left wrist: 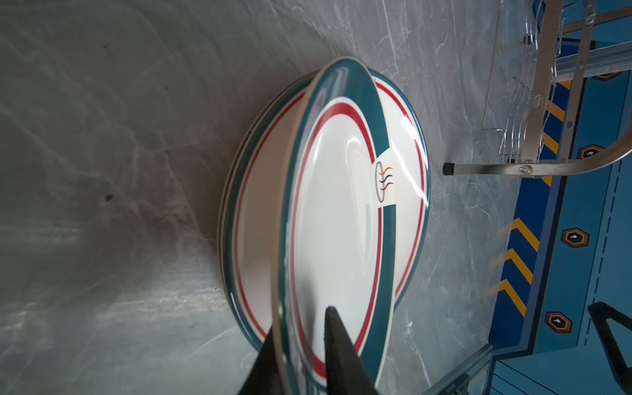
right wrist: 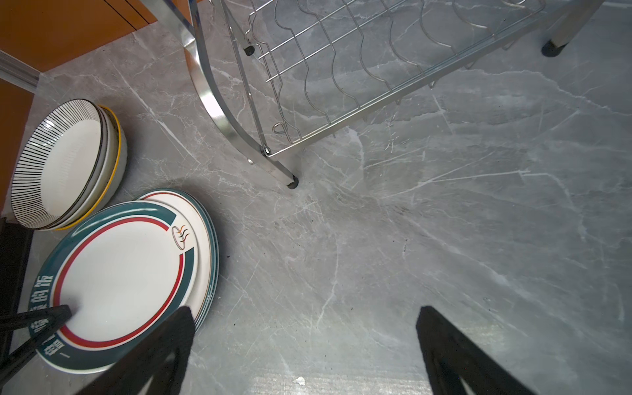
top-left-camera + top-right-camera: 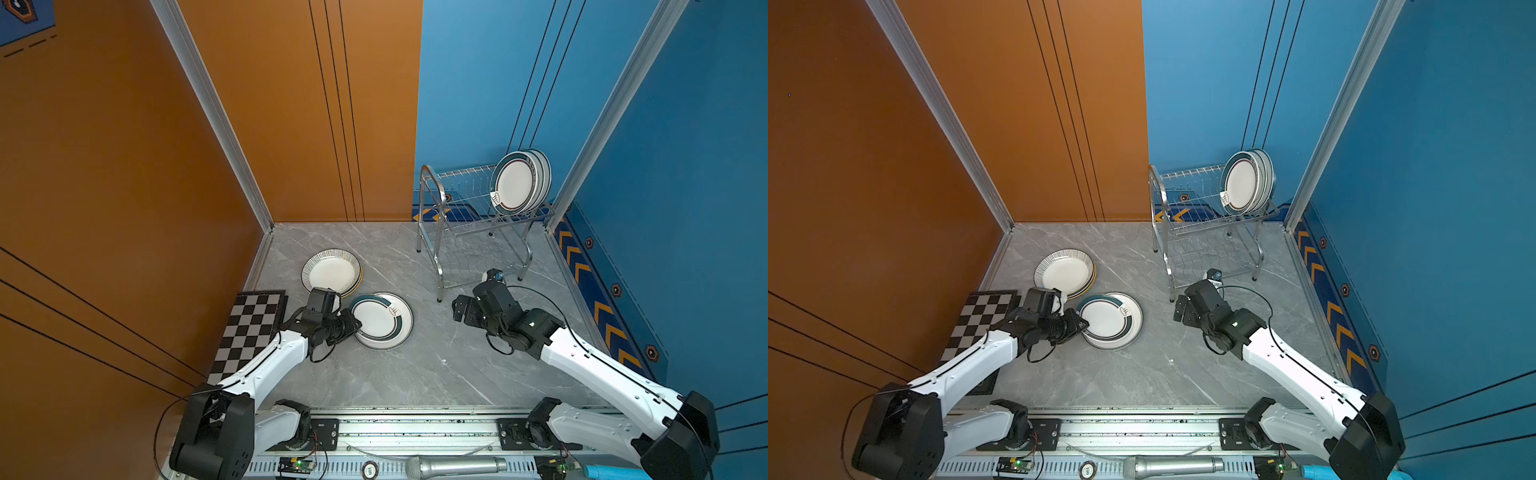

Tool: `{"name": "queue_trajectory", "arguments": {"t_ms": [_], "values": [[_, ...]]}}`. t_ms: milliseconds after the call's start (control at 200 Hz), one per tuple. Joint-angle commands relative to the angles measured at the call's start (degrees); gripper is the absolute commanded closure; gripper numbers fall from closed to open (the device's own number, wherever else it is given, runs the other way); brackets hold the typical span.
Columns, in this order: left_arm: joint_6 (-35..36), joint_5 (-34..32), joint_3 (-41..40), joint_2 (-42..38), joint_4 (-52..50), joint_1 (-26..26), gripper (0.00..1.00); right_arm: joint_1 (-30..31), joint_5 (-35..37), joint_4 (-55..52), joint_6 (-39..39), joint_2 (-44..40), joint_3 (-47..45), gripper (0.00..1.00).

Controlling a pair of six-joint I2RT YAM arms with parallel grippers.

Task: Unload the plates from the dish rack
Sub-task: Place the plate among the plates.

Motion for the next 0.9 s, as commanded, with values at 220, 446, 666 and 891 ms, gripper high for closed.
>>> {"name": "queue_trajectory", "arguments": {"t_ms": [220, 446, 666, 891], "values": [[1.9, 0.8, 0.8, 2.4, 0.0, -1.4, 0.60, -1.2, -1.9, 1.3, -0.4, -1.9, -1.6, 0.00], [2.9, -1.3, 2.5, 3.9, -1.8, -3.2, 0.47, -1.7, -2.3, 1.5, -0.4, -2.4, -2.0, 0.00], [3.4, -2.7, 3.3, 4.4, -2.8, -3.7, 0.41, -2.2, -2.8, 1.7, -0.4, -2.3, -2.3, 0.00], [4.9, -4.9, 4.4, 3.4, -5.4, -4.2, 0.31, -3.2, -3.3, 1.6, -0.9, -2.8, -2.5, 0.00]]}}
